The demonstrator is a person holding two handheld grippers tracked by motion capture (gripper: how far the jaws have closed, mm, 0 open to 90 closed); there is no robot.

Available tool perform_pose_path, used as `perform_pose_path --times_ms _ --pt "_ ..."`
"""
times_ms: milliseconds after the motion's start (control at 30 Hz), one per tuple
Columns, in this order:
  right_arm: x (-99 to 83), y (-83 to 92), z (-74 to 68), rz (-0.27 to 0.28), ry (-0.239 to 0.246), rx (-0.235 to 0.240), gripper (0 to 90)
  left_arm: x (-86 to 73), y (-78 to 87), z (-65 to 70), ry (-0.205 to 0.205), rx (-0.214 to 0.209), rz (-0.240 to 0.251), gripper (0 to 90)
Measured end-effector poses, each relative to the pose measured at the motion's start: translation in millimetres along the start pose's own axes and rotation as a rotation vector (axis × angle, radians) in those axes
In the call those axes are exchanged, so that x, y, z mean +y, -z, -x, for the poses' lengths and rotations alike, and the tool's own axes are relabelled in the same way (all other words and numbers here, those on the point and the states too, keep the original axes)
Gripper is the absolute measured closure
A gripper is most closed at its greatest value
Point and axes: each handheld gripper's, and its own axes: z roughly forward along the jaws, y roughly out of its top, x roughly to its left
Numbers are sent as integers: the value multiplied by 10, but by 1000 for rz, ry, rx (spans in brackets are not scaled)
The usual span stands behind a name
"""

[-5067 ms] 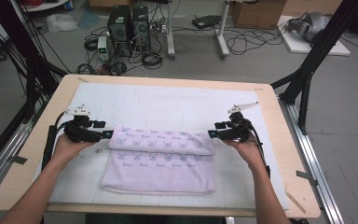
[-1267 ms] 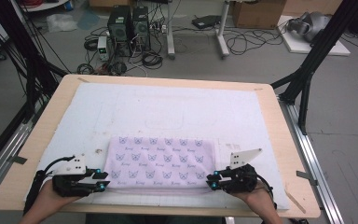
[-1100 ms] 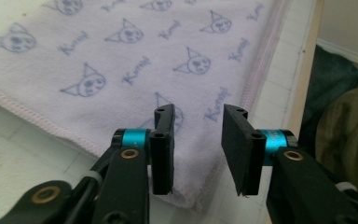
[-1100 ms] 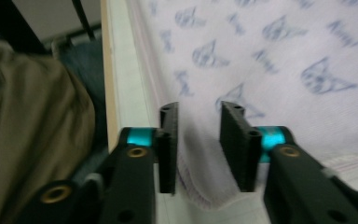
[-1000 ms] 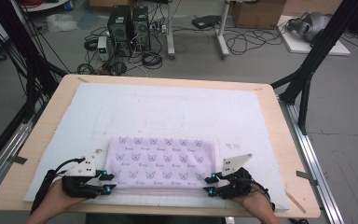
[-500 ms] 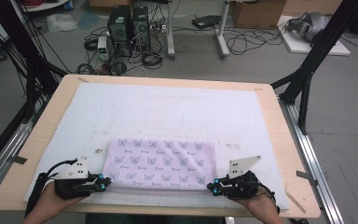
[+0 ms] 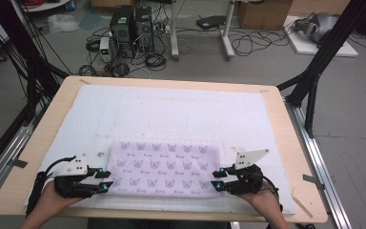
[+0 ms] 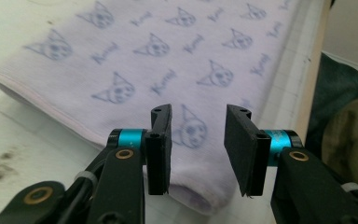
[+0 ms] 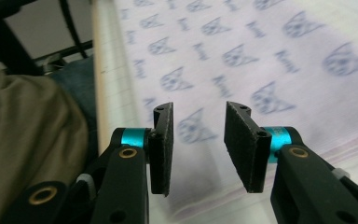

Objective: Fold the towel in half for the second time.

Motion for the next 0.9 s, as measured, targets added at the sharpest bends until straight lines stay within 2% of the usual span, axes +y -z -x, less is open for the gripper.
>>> perform_pose_path --times_ms 33,67,100,133,167,200,233,267,300,333,367,400,433,600,633,667,700,800,900 --pt "48 -11 50 3 0 -31 590 34 2 -63 7 17 12 587" --pt "48 -11 50 3 0 -31 590 34 2 -63 7 17 12 577" --pt "107 -9 135 13 -6 -59 575 64 -10 -132 21 36 23 570" --pt "107 -9 135 13 -6 -59 575 64 -10 -132 21 36 23 565" --pt "162 -2 217 28 -11 -87 560 93 -31 -205 29 55 37 563" --pt "162 -2 217 28 -11 -87 560 93 -31 -205 29 55 37 557" --pt "211 -9 294 35 -4 -116 542 126 -72 -282 43 71 43 547" --pt "211 -9 294 35 -4 -116 542 126 -72 -282 43 71 43 541" --pt "262 -24 377 24 -3 -139 525 163 -130 -373 53 87 45 541" --pt "262 -24 377 24 -3 -139 525 163 -130 -373 53 87 45 541" --pt "302 -49 466 23 5 -163 513 175 -150 -402 55 89 47 539" --pt "302 -49 466 23 5 -163 513 192 -176 -437 60 95 49 539" --pt "319 -70 547 28 8 -185 509 230 -226 -501 65 104 61 532" --pt "306 -105 684 52 -20 -205 498 301 -318 -609 70 106 64 517" --pt "283 -130 754 48 -35 -210 492 321 -369 -658 67 122 66 514" --pt "283 -130 754 48 -35 -210 492 321 -369 -658 67 122 66 513" --pt "260 -152 801 35 -42 -213 486 323 -407 -709 66 141 76 513" --pt "249 -160 822 34 -45 -217 482 304 -439 -762 79 158 82 513" --pt "242 -171 831 35 -52 -226 481 270 -475 -820 102 163 63 514"
